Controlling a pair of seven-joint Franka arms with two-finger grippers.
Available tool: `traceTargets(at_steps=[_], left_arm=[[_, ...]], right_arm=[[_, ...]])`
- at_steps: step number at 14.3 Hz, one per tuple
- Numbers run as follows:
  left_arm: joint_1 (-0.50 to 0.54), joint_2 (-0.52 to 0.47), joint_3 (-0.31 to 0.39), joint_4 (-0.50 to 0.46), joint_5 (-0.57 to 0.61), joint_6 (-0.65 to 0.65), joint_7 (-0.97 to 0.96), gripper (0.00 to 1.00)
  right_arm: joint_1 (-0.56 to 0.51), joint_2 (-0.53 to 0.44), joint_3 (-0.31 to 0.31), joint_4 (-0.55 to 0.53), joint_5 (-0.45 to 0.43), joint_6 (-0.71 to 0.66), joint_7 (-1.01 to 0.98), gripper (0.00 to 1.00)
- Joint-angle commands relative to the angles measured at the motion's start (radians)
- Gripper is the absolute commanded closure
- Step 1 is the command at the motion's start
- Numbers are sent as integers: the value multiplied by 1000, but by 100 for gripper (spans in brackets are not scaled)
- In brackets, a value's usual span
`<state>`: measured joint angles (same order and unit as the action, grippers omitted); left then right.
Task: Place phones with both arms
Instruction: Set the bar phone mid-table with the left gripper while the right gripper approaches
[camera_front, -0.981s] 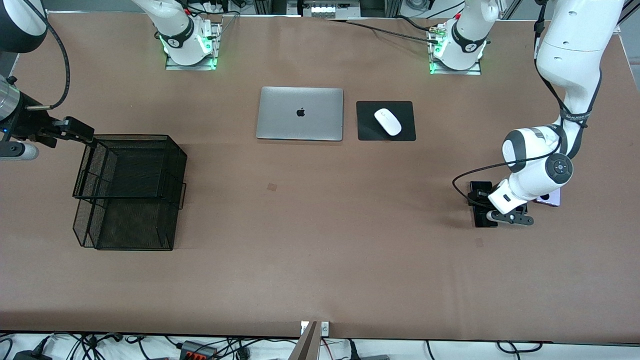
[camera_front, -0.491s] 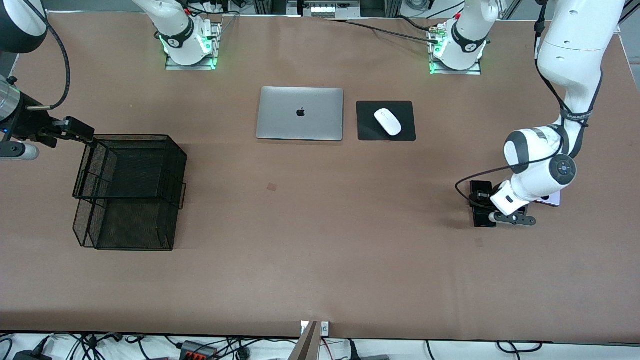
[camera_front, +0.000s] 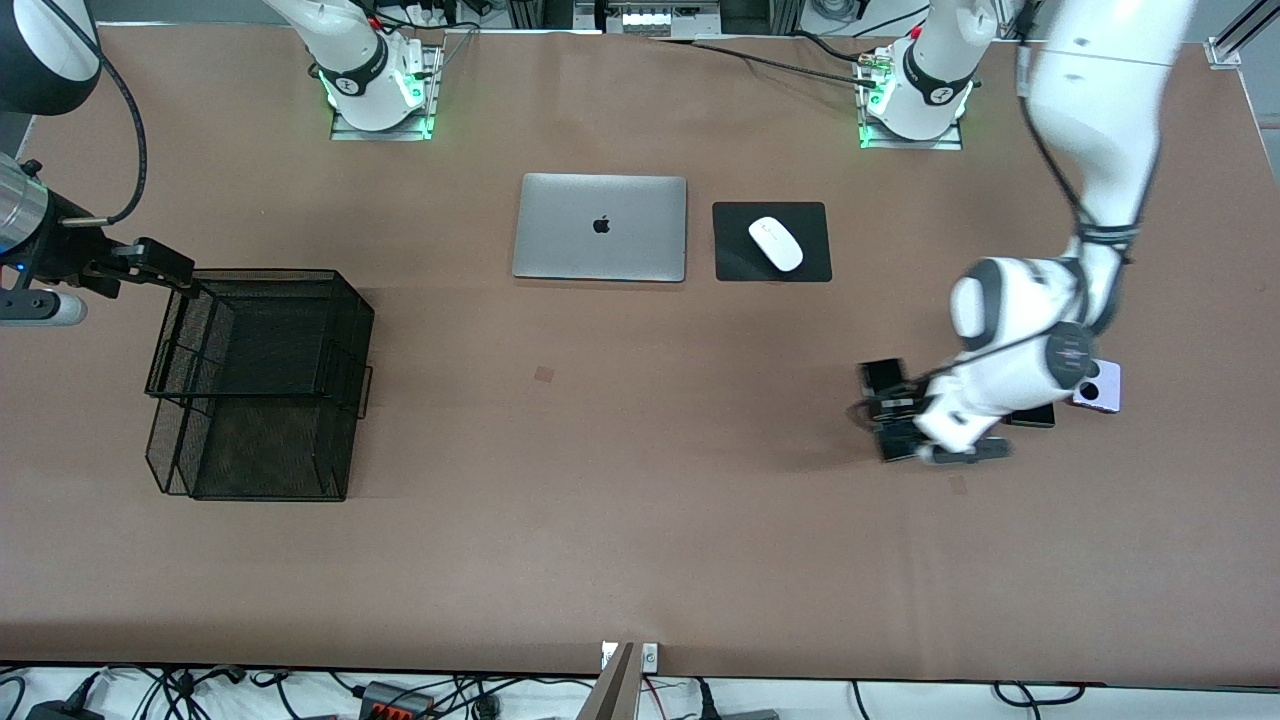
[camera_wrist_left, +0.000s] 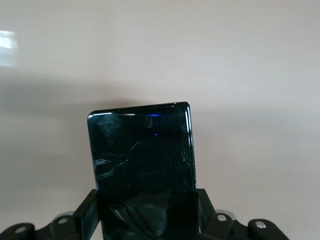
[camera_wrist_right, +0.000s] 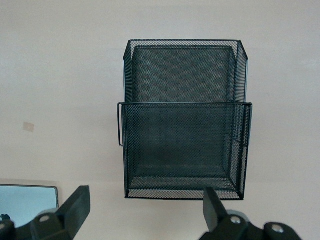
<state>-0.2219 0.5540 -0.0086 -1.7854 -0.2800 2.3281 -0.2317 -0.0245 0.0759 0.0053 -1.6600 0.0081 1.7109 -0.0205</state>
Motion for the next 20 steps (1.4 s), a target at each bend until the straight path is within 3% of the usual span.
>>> traceTargets(at_steps=[1, 3, 6, 8, 11, 15, 18, 20], left_arm=[[-156, 65, 16, 168, -49, -35, -222, 69], [-264, 153, 32, 324, -151, -35, -303, 70], [-376, 260, 70, 481, -171, -26, -377, 74], [-479, 343, 160, 591, -224, -23, -498, 78], [-583, 466, 292, 759, -401, -12, -558, 78], [-639, 518, 297, 797, -413, 132, -462, 78], [-657, 538, 300, 822, -409, 125, -189, 79], [-707, 579, 327, 822, -375, 105, -134, 79]], right_arm=[[-6, 7, 12, 19, 16, -11, 1, 0], [11, 15, 12, 19, 16, -14, -1, 0], [23, 45, 12, 19, 15, -10, -2, 0], [38, 68, 13, 22, 16, -2, -1, 0], [78, 90, 12, 29, 15, -1, 1, 0], [126, 157, 12, 52, 15, 10, 5, 0], [166, 209, 12, 59, 13, 82, 1, 0], [178, 243, 12, 59, 15, 108, 1, 0]])
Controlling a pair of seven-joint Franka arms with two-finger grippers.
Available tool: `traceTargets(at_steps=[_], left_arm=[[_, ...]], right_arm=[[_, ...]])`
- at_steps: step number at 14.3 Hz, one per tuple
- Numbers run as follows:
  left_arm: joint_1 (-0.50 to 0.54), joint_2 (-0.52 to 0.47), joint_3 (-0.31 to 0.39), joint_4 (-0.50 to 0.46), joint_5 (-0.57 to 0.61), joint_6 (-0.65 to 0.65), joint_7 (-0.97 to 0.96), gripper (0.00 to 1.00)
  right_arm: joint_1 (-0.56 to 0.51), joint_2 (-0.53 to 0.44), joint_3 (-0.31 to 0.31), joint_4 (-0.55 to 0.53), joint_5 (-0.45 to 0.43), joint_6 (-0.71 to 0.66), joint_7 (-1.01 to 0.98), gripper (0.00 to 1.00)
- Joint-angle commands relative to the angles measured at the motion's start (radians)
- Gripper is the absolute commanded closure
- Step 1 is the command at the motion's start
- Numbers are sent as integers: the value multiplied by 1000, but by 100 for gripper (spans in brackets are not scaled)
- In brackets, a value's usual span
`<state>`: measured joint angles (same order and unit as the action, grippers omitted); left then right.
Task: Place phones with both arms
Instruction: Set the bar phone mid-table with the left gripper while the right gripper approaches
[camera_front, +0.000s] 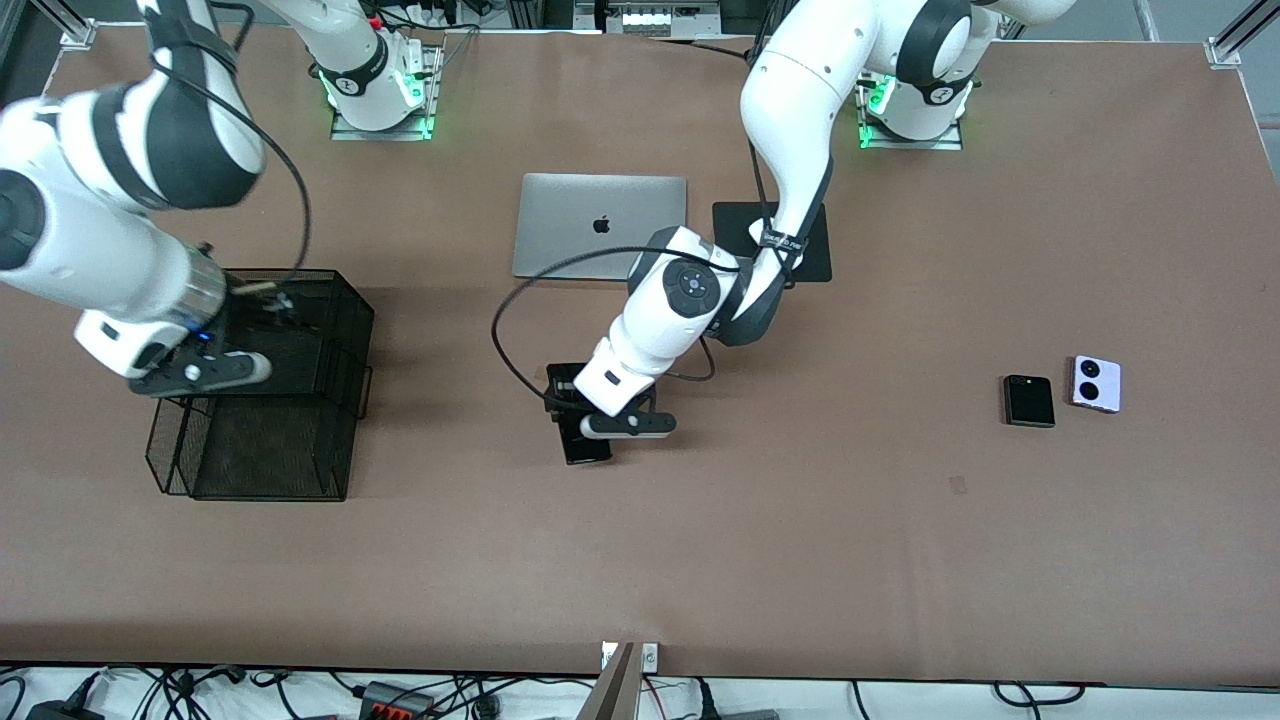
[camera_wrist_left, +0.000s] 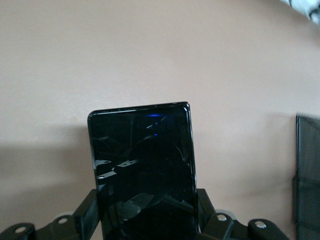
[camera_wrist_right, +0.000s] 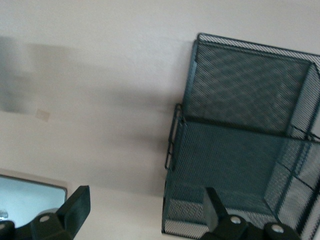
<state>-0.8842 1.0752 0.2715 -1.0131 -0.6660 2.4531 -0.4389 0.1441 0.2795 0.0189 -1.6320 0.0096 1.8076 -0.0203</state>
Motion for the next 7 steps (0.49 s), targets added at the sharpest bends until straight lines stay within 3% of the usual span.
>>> traceTargets(at_steps=[1, 5, 6, 7], left_arm=[[-85, 80, 95, 51, 46, -40, 72, 79], [-154, 109, 130, 48, 48, -54, 32, 79], [-156, 109, 132, 44, 48, -52, 29, 72], [-156, 109, 135, 44, 48, -52, 26, 43]], right_arm=[[14, 55, -2, 29, 13, 24, 0, 0], [20, 105, -2, 27, 15, 56, 8, 0], [23, 107, -2, 29, 15, 58, 14, 0], [31, 107, -2, 29, 16, 59, 16, 0]])
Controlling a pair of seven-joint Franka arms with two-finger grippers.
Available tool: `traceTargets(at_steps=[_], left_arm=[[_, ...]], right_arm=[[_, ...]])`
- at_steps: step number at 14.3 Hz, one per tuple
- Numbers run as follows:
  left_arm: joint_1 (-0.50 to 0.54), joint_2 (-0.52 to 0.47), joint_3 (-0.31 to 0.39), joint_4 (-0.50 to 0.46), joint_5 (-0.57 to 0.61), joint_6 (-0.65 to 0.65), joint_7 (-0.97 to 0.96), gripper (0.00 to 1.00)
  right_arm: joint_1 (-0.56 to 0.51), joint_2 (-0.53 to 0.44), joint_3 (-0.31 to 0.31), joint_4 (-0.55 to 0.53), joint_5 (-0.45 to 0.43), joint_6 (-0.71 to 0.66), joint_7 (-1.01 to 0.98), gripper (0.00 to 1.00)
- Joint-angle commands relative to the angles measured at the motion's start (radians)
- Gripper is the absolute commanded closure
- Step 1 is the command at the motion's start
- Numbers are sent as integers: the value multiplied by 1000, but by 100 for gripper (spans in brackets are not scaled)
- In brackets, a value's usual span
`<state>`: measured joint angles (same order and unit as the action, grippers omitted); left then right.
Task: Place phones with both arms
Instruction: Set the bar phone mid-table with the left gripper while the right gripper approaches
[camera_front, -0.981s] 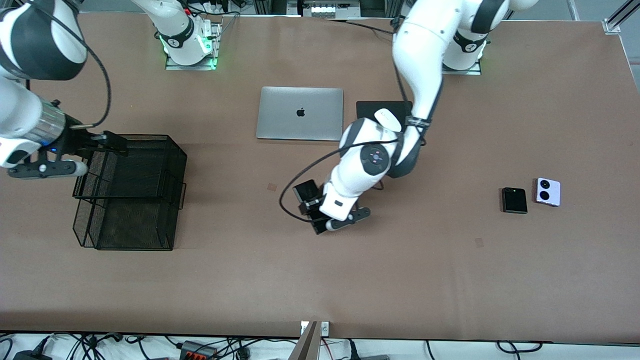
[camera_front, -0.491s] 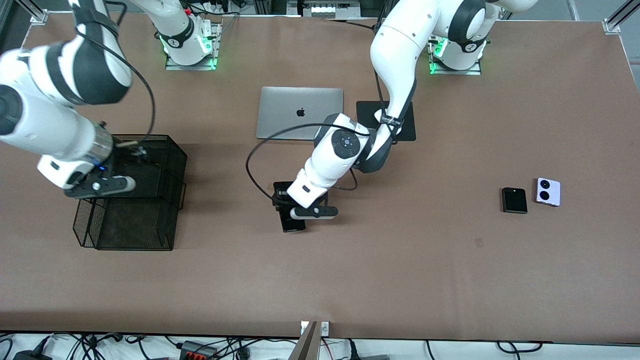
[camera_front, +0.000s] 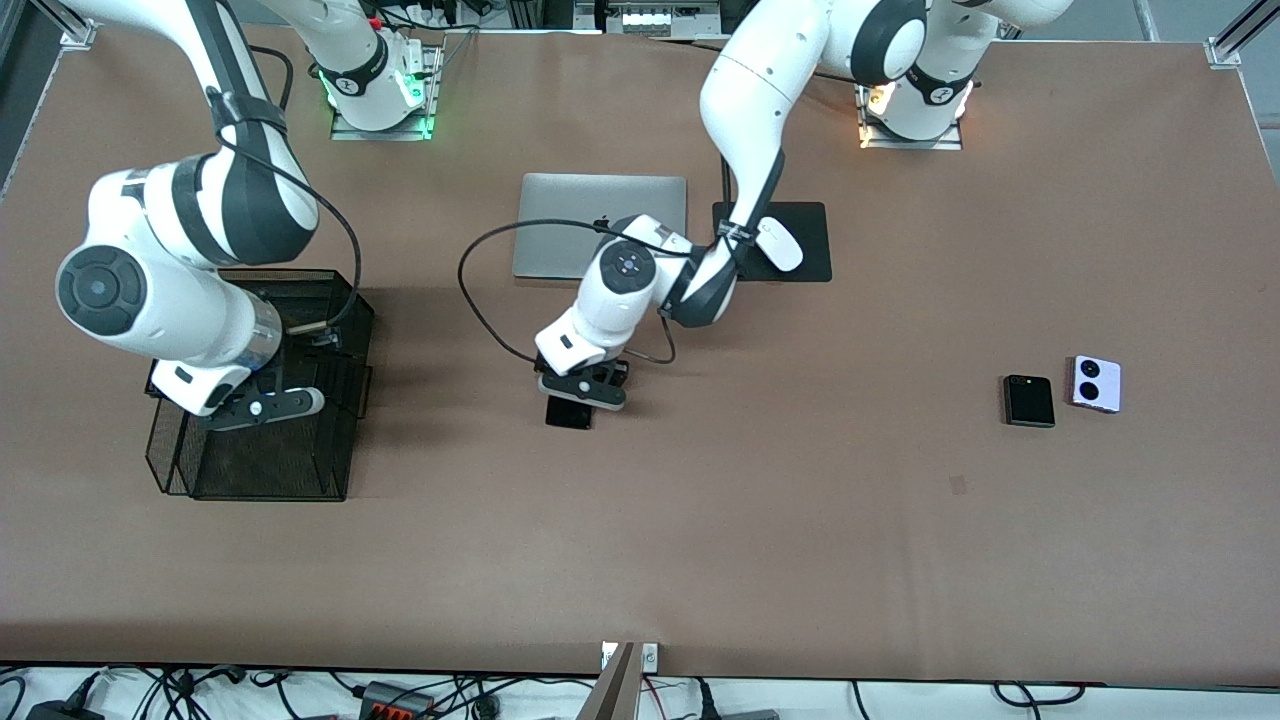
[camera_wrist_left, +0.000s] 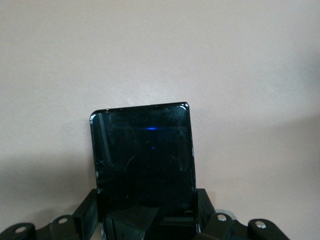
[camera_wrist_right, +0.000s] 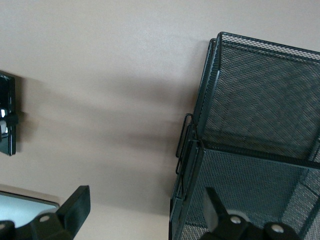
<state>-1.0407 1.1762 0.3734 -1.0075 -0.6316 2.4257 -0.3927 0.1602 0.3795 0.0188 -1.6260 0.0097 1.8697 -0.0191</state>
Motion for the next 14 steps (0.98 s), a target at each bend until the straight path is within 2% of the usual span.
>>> traceTargets(at_steps=[1, 2, 6, 8, 11, 14], left_arm=[[2, 8, 38, 38, 15, -22, -26, 5], [4, 8, 38, 38, 16, -20, -28, 0], [25, -9, 36, 29, 23, -23, -28, 0], [71, -103, 16, -63, 38, -23, -28, 0], [212, -313, -114, -260, 217, -20, -20, 0], [319, -437, -181, -348, 268, -25, -18, 0]], right_arm=[[18, 9, -2, 23, 16, -1, 14, 0], [18, 16, 0, 23, 16, 3, 14, 0], [16, 18, -2, 28, 68, 8, 13, 0], [18, 19, -2, 47, 70, 8, 14, 0], [38, 33, -2, 48, 70, 9, 14, 0], [73, 51, -2, 48, 65, 41, 63, 0]])
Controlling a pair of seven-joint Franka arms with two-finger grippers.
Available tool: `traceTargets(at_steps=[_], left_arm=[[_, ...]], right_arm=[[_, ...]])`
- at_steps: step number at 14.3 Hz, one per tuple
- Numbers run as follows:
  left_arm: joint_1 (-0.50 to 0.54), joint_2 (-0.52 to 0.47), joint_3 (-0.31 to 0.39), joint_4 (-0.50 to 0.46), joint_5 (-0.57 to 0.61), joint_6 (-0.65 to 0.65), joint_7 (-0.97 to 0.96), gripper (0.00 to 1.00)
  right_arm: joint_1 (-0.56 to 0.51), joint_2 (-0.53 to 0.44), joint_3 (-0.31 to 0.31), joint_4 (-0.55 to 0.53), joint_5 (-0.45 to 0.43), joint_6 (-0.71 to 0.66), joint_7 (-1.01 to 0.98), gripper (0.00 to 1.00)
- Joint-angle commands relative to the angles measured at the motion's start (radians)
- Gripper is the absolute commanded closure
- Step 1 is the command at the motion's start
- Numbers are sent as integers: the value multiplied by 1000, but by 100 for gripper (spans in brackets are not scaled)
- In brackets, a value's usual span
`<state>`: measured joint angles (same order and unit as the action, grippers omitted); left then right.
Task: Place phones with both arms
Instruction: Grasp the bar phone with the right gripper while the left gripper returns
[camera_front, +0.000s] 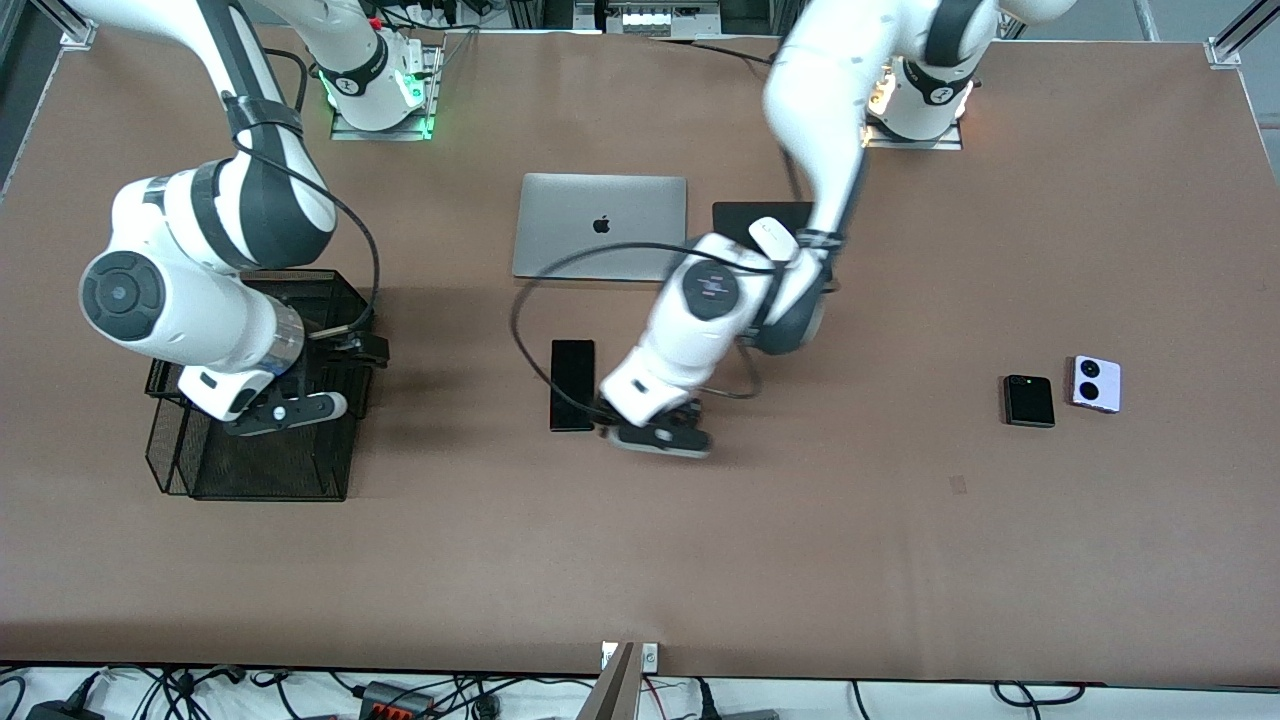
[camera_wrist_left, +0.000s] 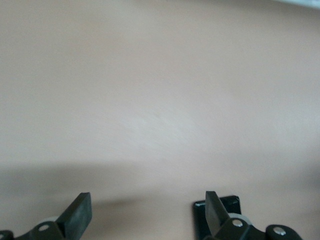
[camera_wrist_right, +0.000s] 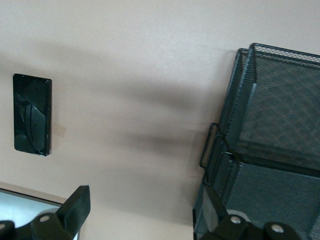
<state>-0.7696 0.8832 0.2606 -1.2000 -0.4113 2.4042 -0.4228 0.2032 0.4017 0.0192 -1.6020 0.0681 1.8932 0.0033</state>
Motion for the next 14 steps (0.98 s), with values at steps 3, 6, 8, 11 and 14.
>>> traceTargets(at_steps=[3, 6, 8, 11, 14], left_arm=[[168, -263, -121, -289, 202, -14, 39, 0], [310, -340, -185, -348, 207, -133, 180, 0], [369, -362, -187, -352, 210, -218, 281, 0], [466, -404, -190, -423, 288, -261, 387, 0], [570, -414, -193, -475, 341, -252, 499, 0]], right_arm=[[122, 77, -2, 24, 2, 101, 145, 0], [217, 182, -2, 89, 2, 174, 302, 0], [264, 238, -5, 131, -1, 185, 368, 0], [309, 302, -7, 149, -4, 251, 438, 0], [349, 357, -10, 149, -19, 313, 504, 0]])
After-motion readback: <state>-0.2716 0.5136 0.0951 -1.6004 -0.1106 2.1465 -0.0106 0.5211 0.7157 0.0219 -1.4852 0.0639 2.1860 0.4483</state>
